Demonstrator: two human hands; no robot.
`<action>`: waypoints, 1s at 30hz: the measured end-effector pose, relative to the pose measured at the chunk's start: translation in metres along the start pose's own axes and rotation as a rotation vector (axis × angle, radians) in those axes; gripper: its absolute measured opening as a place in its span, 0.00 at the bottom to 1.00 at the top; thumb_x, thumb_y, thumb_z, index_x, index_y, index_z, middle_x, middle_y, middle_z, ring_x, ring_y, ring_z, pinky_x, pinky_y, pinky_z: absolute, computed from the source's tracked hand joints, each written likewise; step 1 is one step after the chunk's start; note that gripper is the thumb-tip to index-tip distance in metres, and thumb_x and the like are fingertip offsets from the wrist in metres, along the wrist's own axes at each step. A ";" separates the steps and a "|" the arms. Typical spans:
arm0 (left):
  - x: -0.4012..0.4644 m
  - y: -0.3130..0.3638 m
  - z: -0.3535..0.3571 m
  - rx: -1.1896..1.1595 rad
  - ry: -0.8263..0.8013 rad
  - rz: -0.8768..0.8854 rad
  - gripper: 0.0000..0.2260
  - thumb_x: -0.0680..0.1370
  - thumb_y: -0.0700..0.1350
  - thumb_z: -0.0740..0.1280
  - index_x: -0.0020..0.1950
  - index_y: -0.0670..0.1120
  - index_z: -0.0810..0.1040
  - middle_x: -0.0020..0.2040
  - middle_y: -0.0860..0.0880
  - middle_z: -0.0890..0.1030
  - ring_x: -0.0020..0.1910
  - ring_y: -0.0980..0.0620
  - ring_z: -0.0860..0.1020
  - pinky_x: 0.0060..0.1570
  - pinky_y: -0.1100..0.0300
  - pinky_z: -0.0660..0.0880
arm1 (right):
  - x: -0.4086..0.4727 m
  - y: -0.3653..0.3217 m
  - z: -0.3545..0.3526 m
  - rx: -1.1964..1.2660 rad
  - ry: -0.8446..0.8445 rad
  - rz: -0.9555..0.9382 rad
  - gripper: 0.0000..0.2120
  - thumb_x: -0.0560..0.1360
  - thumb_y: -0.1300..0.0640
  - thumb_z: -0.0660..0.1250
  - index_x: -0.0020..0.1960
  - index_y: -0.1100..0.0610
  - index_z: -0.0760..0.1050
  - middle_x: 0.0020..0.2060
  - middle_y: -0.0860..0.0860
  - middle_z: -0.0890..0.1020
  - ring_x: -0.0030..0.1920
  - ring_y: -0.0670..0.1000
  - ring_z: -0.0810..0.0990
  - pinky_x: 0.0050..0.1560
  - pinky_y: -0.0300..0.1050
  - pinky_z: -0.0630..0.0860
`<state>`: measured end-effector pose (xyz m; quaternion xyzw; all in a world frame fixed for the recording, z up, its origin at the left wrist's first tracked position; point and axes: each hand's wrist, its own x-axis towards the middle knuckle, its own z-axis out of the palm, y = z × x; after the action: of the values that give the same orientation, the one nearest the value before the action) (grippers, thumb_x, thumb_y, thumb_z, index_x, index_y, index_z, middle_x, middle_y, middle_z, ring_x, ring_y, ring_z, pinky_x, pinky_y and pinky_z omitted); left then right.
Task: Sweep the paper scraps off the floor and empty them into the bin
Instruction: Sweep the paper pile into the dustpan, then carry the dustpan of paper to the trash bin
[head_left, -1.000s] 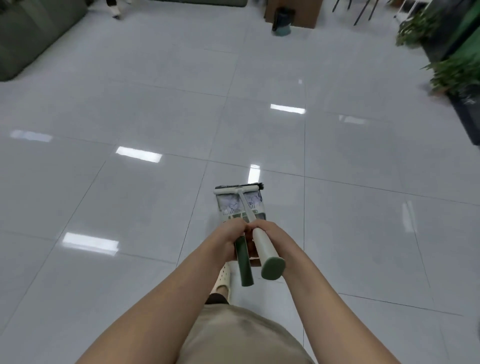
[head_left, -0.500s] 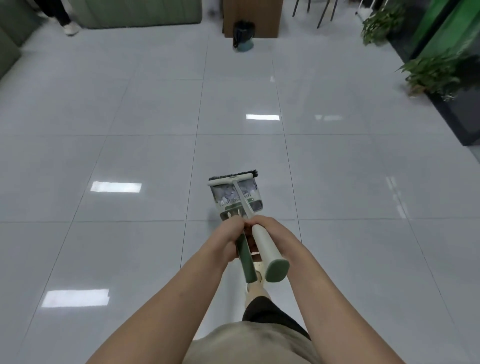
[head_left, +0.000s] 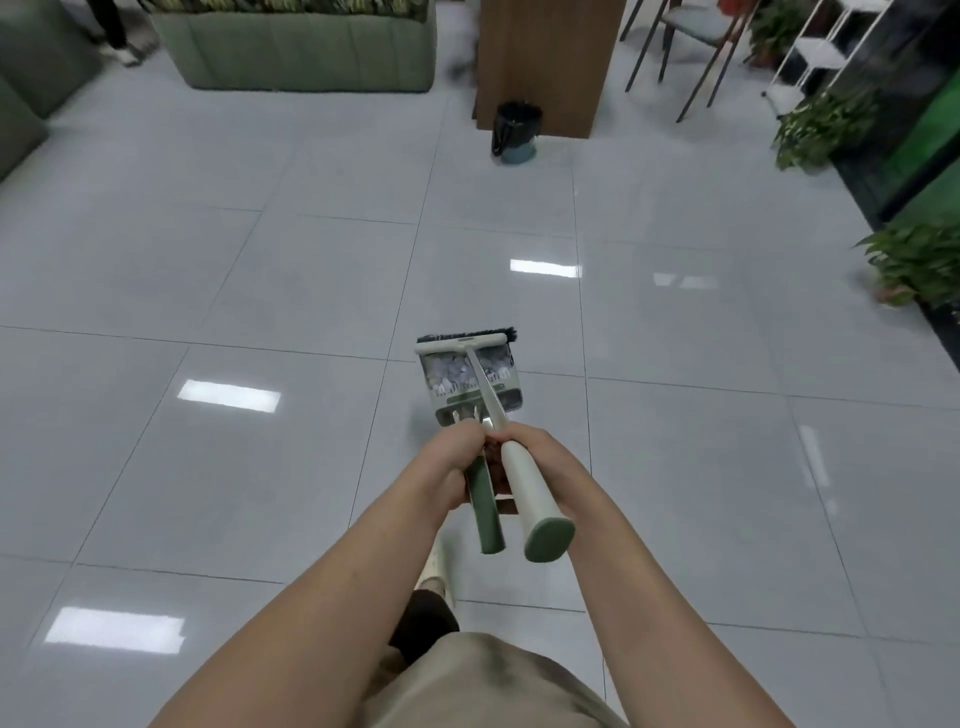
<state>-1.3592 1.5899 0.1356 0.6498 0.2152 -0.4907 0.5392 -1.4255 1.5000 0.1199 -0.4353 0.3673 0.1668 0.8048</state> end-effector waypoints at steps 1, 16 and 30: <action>0.018 0.027 0.003 0.007 -0.009 0.002 0.09 0.81 0.39 0.59 0.47 0.39 0.78 0.33 0.43 0.81 0.31 0.46 0.82 0.26 0.58 0.78 | 0.020 -0.024 -0.001 0.016 -0.002 -0.003 0.13 0.75 0.54 0.67 0.54 0.61 0.76 0.41 0.59 0.79 0.36 0.56 0.80 0.38 0.46 0.81; 0.254 0.424 0.064 0.038 -0.119 -0.009 0.12 0.81 0.36 0.55 0.42 0.39 0.75 0.33 0.43 0.73 0.30 0.46 0.76 0.20 0.59 0.75 | 0.290 -0.390 -0.019 0.089 0.086 -0.017 0.11 0.76 0.57 0.64 0.37 0.59 0.73 0.30 0.54 0.74 0.27 0.51 0.77 0.31 0.39 0.77; 0.468 0.761 0.191 -0.100 -0.073 -0.042 0.12 0.80 0.34 0.55 0.40 0.41 0.73 0.28 0.47 0.66 0.19 0.52 0.69 0.21 0.63 0.73 | 0.527 -0.737 -0.116 0.014 0.059 0.075 0.10 0.75 0.58 0.65 0.36 0.58 0.71 0.29 0.54 0.72 0.26 0.51 0.75 0.30 0.39 0.76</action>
<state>-0.6222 1.0513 0.1130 0.5989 0.2332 -0.5141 0.5681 -0.6884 0.9609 0.1173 -0.4200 0.4082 0.1815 0.7899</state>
